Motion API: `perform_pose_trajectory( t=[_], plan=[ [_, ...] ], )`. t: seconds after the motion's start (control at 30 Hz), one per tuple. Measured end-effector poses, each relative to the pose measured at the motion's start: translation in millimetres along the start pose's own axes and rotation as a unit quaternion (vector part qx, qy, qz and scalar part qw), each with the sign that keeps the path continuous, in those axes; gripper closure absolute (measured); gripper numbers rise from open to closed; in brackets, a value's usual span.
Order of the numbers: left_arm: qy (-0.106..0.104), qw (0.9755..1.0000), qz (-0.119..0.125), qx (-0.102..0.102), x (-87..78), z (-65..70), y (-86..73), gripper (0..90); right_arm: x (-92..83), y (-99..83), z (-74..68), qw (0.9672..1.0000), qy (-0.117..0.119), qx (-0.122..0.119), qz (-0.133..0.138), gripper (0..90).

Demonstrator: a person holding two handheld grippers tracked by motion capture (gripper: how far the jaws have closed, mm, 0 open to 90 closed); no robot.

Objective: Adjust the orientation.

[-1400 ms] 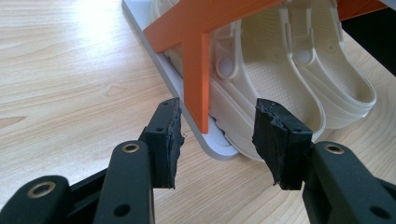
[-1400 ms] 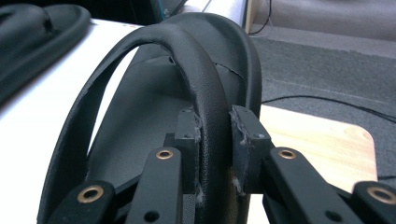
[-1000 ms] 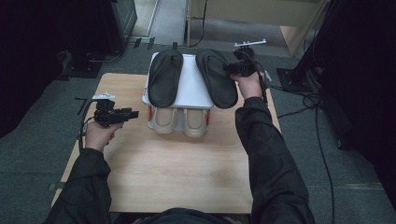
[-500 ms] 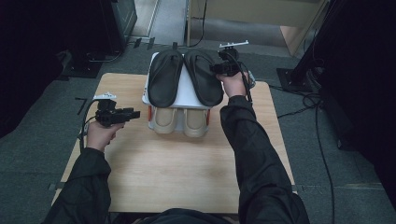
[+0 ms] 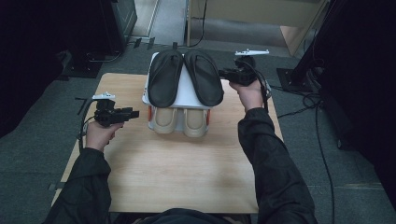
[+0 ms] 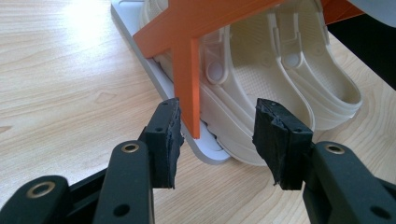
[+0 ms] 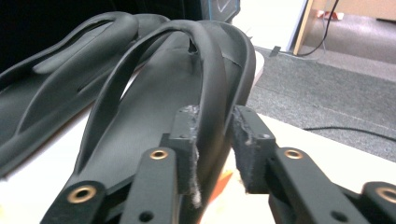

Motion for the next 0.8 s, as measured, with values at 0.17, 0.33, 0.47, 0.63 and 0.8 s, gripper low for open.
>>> perform_pose_trajectory(
  t=[0.17,0.33,0.47,0.63,0.8],
  plan=[
    [0.002,1.0000,-0.001,0.000,-0.5,-0.7,-0.1,51.5,-4.1,-12.9,8.5,0.9997,-0.018,-0.010,-0.009,76.0],
    [0.000,1.0000,0.001,-0.002,-0.7,-1.3,-0.1,51.5,4.6,-23.2,13.4,0.9995,-0.012,-0.009,-0.029,75.6],
    [0.001,1.0000,0.001,-0.002,-0.5,-1.9,-0.3,51.4,7.5,-26.0,7.1,0.9996,-0.003,-0.018,-0.021,75.9],
    [0.001,1.0000,0.001,-0.001,-0.4,-1.6,-0.3,51.4,7.0,-28.6,-2.0,0.9995,0.008,-0.025,-0.020,75.9],
    [0.001,1.0000,-0.001,0.002,0.3,-1.1,-0.2,51.3,8.2,-30.3,-13.4,0.9990,0.020,-0.036,-0.018,75.6]
  ],
)
Point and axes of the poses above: each handheld gripper's, and its own axes: x roughly forward along the jaws, y roughly out of its top, z roughly to its right, the point moved 2 cm from there along x, roughly forward along the jaws, and after that the axes turned 8 degrees about -z, right-handed, at the moved point
